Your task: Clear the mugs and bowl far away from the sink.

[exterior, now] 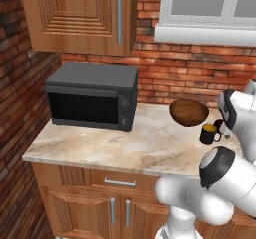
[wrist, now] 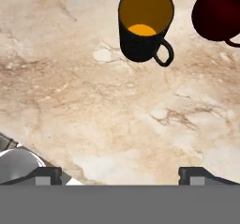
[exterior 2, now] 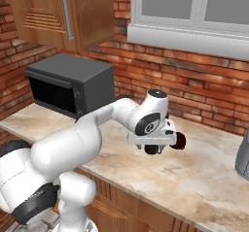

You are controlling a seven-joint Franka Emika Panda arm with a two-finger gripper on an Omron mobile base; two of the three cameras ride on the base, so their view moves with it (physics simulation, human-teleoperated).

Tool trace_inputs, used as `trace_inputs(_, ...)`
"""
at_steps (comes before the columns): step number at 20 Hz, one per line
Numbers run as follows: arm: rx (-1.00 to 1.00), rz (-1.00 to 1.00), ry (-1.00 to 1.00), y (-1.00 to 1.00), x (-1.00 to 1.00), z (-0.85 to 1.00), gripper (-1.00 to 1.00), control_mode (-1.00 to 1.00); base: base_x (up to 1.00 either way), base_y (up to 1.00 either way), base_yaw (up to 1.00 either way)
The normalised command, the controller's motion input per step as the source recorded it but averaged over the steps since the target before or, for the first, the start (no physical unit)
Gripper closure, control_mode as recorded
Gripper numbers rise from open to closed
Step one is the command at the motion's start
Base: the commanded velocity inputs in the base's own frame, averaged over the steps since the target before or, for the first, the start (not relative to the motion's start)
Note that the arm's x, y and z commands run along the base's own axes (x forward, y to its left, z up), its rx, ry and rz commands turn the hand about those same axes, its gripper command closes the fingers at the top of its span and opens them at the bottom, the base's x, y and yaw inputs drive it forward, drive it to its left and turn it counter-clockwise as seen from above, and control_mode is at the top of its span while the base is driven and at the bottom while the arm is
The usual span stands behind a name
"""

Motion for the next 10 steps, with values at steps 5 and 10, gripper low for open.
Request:
trace_inputs(5,-0.14,-0.21,0.00,0.98,-0.97,0.03,-1.00,-1.00,0.00,0.00,0.00)
trace_inputs(10,-0.03,-0.28,0.00,0.79,-0.43,0.00,-1.00,-1.00,0.00,0.00,0.00)
